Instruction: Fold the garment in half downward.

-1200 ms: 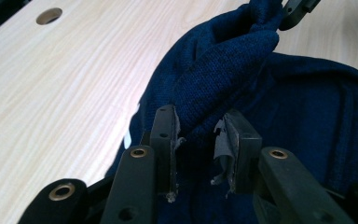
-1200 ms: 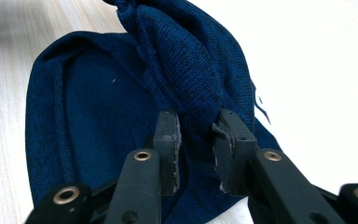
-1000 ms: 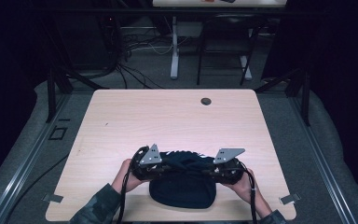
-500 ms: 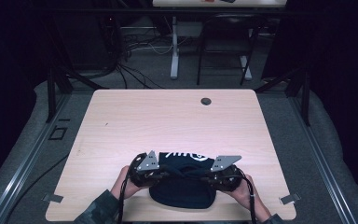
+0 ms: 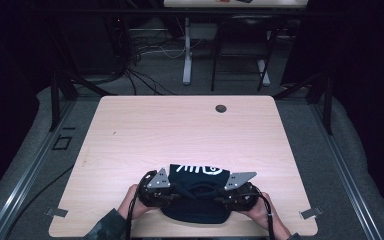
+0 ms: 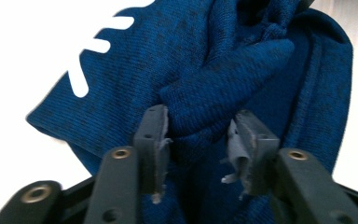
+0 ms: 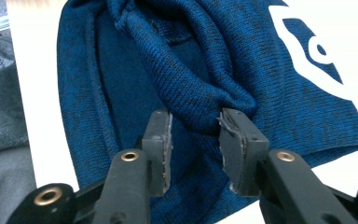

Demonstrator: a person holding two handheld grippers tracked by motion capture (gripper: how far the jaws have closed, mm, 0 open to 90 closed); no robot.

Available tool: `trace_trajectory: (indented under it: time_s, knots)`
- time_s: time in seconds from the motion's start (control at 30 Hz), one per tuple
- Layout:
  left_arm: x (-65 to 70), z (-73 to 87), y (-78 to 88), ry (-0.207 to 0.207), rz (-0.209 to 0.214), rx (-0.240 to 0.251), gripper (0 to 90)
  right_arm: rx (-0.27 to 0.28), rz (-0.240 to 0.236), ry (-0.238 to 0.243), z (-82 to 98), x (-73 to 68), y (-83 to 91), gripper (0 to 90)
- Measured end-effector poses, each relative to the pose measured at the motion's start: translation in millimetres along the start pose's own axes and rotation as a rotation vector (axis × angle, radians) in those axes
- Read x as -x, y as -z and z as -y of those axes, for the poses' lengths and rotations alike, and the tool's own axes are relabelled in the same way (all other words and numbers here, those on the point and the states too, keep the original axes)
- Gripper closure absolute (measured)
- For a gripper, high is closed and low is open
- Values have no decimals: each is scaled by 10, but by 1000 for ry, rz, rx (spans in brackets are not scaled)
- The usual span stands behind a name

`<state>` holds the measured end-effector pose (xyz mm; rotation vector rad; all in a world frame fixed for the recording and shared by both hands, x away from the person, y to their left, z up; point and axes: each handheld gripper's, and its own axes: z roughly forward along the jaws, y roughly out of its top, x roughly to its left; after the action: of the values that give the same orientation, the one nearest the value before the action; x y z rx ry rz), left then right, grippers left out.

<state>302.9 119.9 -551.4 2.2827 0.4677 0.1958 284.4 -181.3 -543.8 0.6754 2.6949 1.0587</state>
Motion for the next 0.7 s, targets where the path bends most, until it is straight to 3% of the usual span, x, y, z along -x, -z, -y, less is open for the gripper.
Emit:
trace_trajectory:
  time_s: [0.17, 0.33, 0.4, 0.5, 0.63, 0.7]
  knots:
    - [34, -17, 89, 19, -27, -3, 374, -21, -15, 4, -13, -25, 49, 573]
    - [8, -57, 250, 35, -55, 46, 303, 23, -14, -4, -35, -13, 198, 538]
    - [-11, -86, 299, 32, -71, 64, 295, 66, -14, -25, -53, 14, 274, 535]
    - [-68, -135, 325, 46, -112, 78, 285, 106, 30, -45, -92, 58, 340, 547]
    - [-177, -227, 246, 92, -181, 75, 274, 160, 82, -85, -154, 160, 354, 598]
    - [-210, -253, 179, 104, -181, 65, 271, 159, 100, -103, -184, 220, 314, 606]
